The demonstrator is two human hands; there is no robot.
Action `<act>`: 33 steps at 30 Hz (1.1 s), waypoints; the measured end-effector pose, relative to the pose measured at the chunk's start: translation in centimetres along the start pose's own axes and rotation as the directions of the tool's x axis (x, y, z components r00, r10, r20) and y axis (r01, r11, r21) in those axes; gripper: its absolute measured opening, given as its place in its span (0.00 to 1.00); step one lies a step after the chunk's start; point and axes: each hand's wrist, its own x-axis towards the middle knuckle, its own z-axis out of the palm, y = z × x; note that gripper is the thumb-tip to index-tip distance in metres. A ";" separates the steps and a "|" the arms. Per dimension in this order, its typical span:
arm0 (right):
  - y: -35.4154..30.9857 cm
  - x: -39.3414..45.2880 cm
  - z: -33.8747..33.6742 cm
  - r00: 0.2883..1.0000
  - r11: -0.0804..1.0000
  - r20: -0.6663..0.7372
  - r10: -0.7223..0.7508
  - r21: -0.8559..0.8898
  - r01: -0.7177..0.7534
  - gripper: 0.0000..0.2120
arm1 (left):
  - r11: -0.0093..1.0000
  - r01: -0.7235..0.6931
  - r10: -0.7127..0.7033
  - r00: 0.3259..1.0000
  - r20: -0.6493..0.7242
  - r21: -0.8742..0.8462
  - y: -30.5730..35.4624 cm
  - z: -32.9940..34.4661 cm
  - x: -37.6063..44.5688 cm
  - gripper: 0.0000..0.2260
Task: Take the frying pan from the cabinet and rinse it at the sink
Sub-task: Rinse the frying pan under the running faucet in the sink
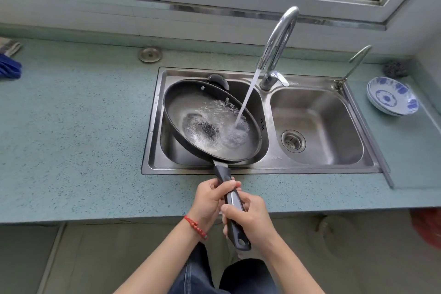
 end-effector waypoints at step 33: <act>0.4 0.3 -2.9 0.997 0.956 0.072 -0.037 0.292 0.014 0.20 | 0.962 -0.119 0.117 0.993 -0.025 -0.245 0.2 3.5 0.4 0.03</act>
